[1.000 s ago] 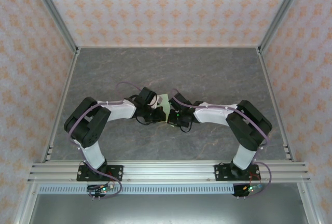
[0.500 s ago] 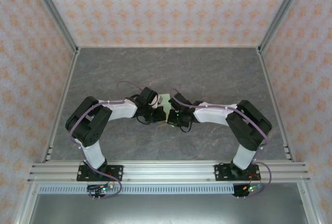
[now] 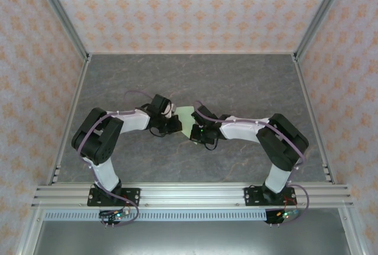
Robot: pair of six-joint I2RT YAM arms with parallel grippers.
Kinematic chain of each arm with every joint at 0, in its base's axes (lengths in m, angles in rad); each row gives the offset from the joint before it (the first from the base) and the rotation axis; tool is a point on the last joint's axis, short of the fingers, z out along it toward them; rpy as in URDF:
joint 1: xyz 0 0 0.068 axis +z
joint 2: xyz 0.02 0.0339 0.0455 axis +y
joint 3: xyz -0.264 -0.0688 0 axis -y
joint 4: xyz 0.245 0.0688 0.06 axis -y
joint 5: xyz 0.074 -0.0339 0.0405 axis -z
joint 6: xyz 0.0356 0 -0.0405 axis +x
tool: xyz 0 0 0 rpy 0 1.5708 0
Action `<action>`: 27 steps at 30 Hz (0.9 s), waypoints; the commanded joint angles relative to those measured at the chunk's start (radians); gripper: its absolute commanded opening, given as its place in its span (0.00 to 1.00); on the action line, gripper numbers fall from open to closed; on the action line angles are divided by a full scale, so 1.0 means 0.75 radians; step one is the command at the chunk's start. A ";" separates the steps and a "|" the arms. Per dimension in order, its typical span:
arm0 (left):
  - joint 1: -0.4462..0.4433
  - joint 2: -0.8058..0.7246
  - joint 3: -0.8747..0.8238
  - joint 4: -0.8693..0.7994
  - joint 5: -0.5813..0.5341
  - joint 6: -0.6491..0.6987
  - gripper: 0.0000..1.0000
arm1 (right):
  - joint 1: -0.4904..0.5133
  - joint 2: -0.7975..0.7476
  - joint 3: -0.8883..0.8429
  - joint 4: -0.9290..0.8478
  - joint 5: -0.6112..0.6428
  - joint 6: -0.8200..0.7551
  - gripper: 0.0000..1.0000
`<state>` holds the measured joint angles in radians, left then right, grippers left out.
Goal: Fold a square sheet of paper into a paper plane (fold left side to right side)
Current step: Third fold the triangle at the center of the table.
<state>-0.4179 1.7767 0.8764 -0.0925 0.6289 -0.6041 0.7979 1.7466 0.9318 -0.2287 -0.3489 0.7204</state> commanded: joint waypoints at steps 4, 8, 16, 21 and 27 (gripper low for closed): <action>0.092 0.007 0.018 -0.085 -0.153 0.084 0.08 | -0.002 0.102 -0.060 -0.195 0.054 -0.028 0.00; 0.126 -0.001 0.030 -0.106 -0.158 0.121 0.08 | -0.002 0.100 -0.058 -0.200 0.054 -0.029 0.00; 0.176 -0.050 0.023 -0.119 -0.145 0.140 0.08 | -0.003 0.062 -0.083 -0.118 0.038 -0.032 0.00; 0.177 -0.234 -0.108 -0.041 -0.163 0.017 0.24 | -0.002 -0.069 -0.052 -0.036 0.047 -0.128 0.00; 0.141 -0.438 -0.327 0.235 -0.149 -0.252 0.54 | -0.004 -0.288 -0.017 -0.152 0.338 -0.283 0.32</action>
<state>-0.2955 1.4879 0.6724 -0.0326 0.5400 -0.6815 0.7979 1.6180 0.9127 -0.2707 -0.2497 0.5896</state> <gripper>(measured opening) 0.521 0.267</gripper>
